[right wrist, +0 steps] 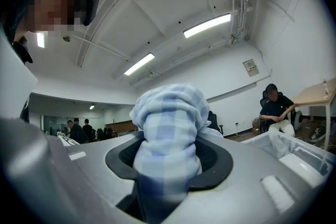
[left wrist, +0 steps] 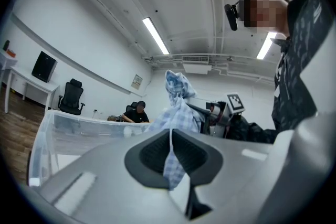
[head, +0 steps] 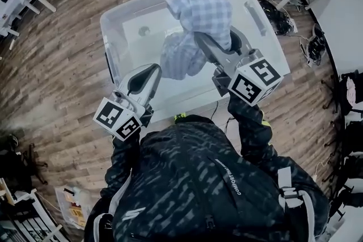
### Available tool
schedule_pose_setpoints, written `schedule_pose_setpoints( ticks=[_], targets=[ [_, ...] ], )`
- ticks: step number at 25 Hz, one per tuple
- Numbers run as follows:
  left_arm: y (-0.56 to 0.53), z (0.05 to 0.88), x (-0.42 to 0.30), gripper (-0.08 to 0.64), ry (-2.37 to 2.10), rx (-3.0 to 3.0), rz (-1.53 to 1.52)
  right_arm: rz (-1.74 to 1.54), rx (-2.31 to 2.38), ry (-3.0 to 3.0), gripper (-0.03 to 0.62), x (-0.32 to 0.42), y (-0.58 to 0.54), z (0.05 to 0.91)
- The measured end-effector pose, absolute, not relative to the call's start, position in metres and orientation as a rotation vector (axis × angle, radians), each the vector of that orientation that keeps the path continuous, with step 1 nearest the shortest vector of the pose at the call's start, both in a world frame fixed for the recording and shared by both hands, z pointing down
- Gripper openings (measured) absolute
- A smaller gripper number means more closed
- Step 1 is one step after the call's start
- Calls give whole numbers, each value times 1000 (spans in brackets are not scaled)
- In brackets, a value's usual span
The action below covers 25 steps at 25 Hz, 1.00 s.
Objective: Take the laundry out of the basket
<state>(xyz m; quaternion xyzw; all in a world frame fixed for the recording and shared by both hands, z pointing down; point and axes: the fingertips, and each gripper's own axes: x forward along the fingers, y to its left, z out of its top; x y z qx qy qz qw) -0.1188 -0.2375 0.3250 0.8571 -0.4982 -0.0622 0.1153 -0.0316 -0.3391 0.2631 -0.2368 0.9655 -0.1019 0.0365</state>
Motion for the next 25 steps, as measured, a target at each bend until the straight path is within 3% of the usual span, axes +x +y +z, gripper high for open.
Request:
schedule_pose_setpoints(
  ticks=[17,25],
  targets=[
    [-91,308,-149,12,-1479,2545,-262,-132,-826,2894,202,-32,-201,212],
    [-22,314,-129,12,-1426,2545,-280,-130,-861,2898,202,-10,-121,214]
  ],
)
